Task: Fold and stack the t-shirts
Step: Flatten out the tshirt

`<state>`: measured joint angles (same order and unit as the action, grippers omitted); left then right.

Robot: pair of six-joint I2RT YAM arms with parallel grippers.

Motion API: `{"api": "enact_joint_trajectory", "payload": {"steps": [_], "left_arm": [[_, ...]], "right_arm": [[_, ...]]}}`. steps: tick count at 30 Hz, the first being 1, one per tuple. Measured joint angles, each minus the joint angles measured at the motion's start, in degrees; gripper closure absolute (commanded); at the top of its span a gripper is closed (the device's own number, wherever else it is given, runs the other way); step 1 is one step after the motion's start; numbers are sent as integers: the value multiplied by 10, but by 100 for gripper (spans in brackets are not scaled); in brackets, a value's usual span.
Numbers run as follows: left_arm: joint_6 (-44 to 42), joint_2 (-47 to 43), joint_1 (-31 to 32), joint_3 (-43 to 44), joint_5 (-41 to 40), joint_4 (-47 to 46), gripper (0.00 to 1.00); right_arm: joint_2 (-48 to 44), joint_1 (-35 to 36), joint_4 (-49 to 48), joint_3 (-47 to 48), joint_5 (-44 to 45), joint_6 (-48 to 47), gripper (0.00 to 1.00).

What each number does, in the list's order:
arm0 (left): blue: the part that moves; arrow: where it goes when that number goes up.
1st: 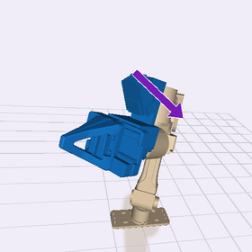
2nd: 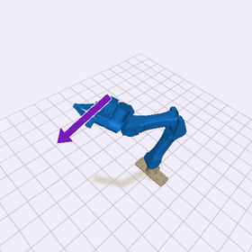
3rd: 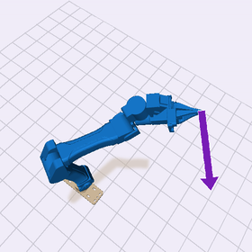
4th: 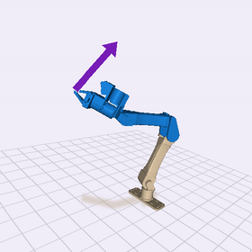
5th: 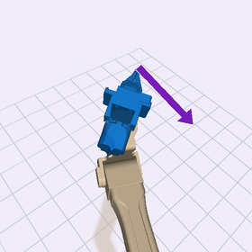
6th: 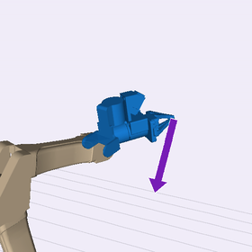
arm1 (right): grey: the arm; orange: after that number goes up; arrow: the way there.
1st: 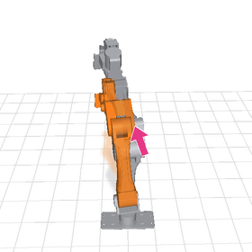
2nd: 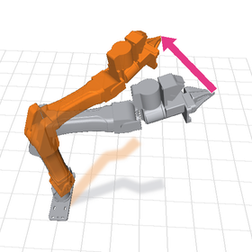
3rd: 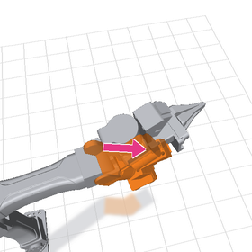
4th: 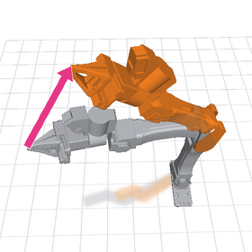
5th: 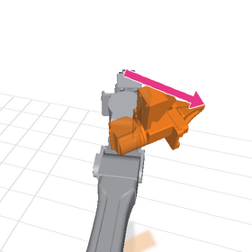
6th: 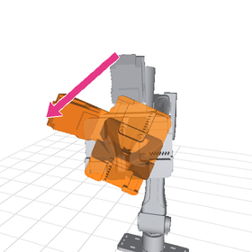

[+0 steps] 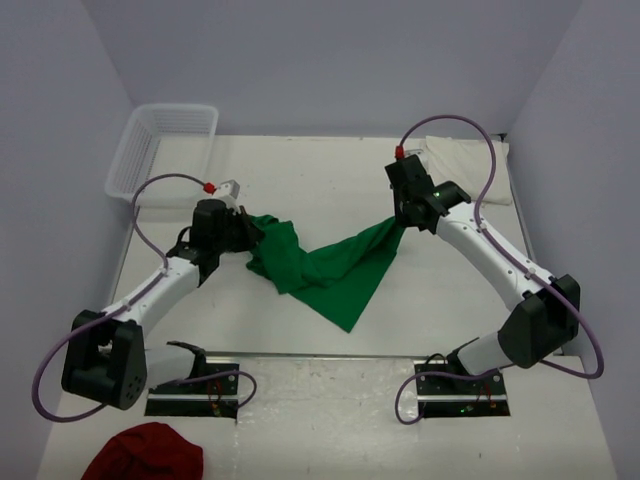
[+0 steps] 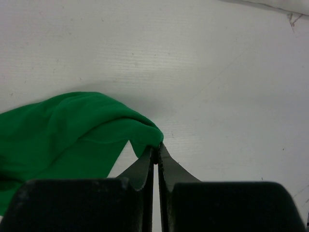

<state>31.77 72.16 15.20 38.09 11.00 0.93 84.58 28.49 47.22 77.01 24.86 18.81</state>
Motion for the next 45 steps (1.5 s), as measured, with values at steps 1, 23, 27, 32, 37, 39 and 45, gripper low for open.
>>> {"api": "enact_joint_trajectory", "payload": {"steps": [1, 23, 27, 32, 37, 39, 45], "left_arm": [[-1, -13, 0, 3, -4, 7, 100], [-76, -290, -1, 328, -37, 232, 100], [-101, -283, -1, 425, -52, 275, 100], [-124, -269, -1, 548, -60, 314, 100], [-142, -243, -1, 649, -62, 346, 100], [-150, -235, -1, 676, -65, 353, 100], [-162, -212, -1, 742, -65, 368, 100]], "right_arm": [[-2, 0, 0, 0, 1, 1, 100], [-128, -1, 59, 82, 92, -2, 100], [-153, -4, 63, 131, 91, -12, 100], [-175, -7, 77, 189, 91, -22, 100], [-182, -7, 96, 234, 87, -40, 100], [-183, -7, 105, 254, 85, -48, 100], [-194, -7, 130, 344, 70, -63, 100]]}}
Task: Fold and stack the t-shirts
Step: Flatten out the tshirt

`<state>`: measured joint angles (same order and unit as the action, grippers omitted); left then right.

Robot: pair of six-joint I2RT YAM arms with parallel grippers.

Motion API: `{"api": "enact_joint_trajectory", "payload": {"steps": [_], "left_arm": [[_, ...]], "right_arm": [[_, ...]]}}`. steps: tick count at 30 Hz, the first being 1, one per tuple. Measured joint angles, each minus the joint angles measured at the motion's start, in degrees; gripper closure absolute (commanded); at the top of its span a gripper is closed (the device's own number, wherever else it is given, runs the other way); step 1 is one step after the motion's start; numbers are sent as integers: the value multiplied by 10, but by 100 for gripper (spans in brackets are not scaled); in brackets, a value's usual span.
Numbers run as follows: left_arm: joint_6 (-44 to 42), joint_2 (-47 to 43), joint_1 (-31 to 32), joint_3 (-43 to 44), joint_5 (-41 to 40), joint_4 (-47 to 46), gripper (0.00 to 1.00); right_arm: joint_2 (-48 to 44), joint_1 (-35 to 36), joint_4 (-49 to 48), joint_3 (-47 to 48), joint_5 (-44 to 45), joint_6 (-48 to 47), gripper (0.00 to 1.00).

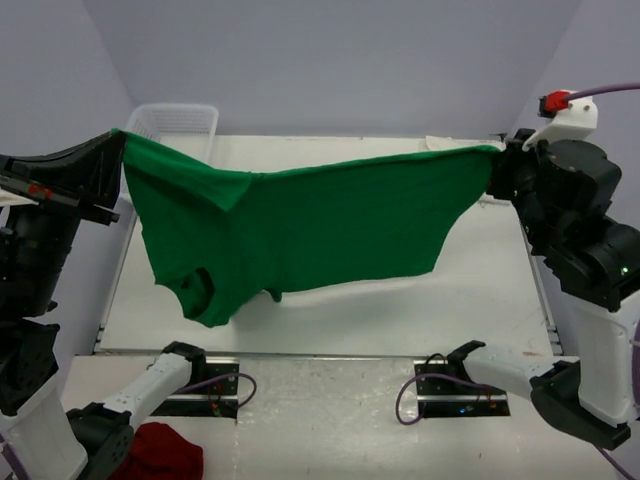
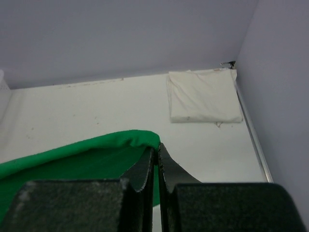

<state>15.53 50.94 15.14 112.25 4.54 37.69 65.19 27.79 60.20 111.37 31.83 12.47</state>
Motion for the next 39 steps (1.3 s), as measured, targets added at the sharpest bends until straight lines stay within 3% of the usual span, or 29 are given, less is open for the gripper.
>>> {"api": "enact_joint_trajectory", "payload": {"steps": [17, 27, 33, 39], "left_arm": [[-1, 23, 14, 106, 103, -24, 100], [10, 22, 15, 122, 146, -47, 100], [14, 47, 15, 105, 137, -77, 100], [14, 144, 15, 40, 87, -98, 100]], "right_arm": [[-81, 0, 56, 136, -103, -9, 100], [-101, 0, 94, 177, -167, 6, 100], [-76, 0, 78, 141, -168, 11, 100], [41, 0, 44, 93, -138, 5, 100]]}}
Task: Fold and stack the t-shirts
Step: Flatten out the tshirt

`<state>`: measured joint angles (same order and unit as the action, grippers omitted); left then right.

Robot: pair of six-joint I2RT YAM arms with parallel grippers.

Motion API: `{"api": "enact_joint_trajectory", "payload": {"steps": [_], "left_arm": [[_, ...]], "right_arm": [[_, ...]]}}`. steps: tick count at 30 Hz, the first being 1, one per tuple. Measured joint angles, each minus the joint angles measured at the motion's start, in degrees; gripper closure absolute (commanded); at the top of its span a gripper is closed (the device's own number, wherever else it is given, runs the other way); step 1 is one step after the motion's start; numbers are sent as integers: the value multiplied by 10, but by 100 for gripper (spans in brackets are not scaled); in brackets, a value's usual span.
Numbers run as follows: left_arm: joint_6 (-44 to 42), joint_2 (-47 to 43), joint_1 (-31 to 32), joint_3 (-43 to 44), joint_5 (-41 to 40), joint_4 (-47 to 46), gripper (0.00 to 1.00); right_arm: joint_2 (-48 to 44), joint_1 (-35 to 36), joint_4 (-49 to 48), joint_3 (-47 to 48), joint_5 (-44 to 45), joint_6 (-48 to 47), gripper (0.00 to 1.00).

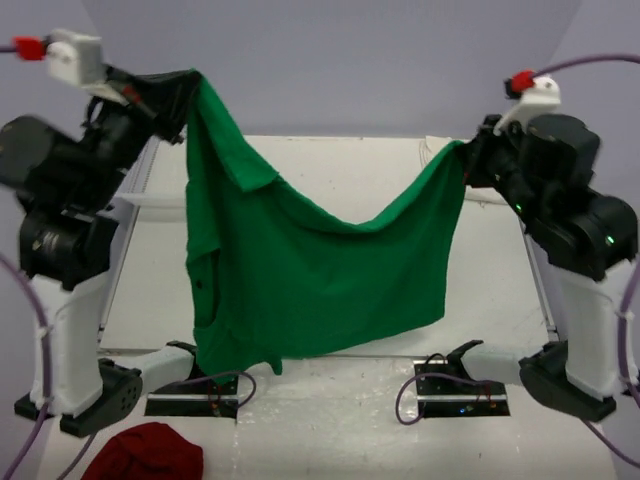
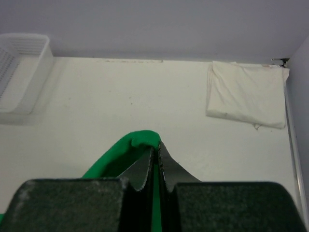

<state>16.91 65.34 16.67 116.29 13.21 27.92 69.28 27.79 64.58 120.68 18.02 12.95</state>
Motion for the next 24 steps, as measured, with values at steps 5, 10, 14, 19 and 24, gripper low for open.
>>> {"api": "enact_joint_trajectory", "payload": {"steps": [5, 10, 14, 19, 24], "left_arm": [[-1, 98, 0, -44, -17, 9, 100], [-1, 80, 0, -47, -9, 22, 100], [-1, 0, 0, -42, -5, 22, 100], [0, -111, 0, -33, 8, 9, 100], [7, -176, 0, -18, 22, -6, 100]], "right_arm": [[130, 0, 10, 69, 26, -9, 100], [113, 2, 14, 80, 38, -13, 100], [33, 8, 12, 69, 46, -16, 100], [-66, 11, 6, 50, 46, -15, 100], [-128, 11, 9, 35, 28, -12, 100]]}}
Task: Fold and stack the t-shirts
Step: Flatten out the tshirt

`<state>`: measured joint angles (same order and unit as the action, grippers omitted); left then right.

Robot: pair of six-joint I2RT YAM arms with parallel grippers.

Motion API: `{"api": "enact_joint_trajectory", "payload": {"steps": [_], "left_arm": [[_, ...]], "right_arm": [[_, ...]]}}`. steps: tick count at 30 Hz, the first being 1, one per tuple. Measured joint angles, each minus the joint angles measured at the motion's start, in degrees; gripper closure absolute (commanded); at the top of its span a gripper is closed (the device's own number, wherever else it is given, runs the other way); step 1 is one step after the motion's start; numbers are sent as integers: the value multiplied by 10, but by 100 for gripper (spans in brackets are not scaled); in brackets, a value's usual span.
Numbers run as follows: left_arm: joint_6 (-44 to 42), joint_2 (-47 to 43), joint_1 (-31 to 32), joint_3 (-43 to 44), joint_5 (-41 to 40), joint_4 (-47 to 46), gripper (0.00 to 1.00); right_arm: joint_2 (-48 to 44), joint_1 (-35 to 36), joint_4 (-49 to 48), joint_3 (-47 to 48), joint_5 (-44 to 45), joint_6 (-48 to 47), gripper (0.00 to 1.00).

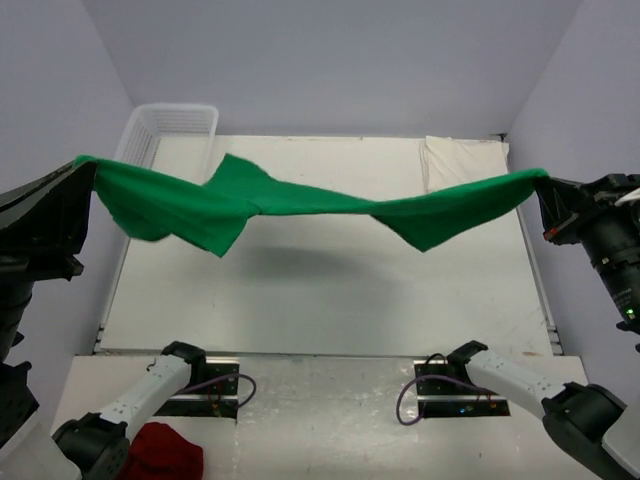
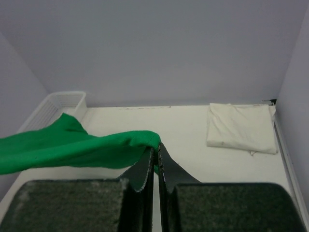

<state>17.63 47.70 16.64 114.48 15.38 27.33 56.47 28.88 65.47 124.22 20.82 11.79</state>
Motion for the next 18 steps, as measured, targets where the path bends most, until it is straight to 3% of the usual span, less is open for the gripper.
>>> {"api": "enact_joint_trajectory", "payload": {"steps": [8, 15, 18], "left_arm": [[26, 7, 0, 9, 18, 21, 100], [32, 118, 0, 95, 16, 31, 100], [32, 165, 0, 71, -4, 30, 100]], "right_arm": [[3, 0, 35, 23, -30, 13, 100], [47, 0, 31, 15, -29, 21, 100], [76, 0, -6, -48, -29, 22, 100]]}}
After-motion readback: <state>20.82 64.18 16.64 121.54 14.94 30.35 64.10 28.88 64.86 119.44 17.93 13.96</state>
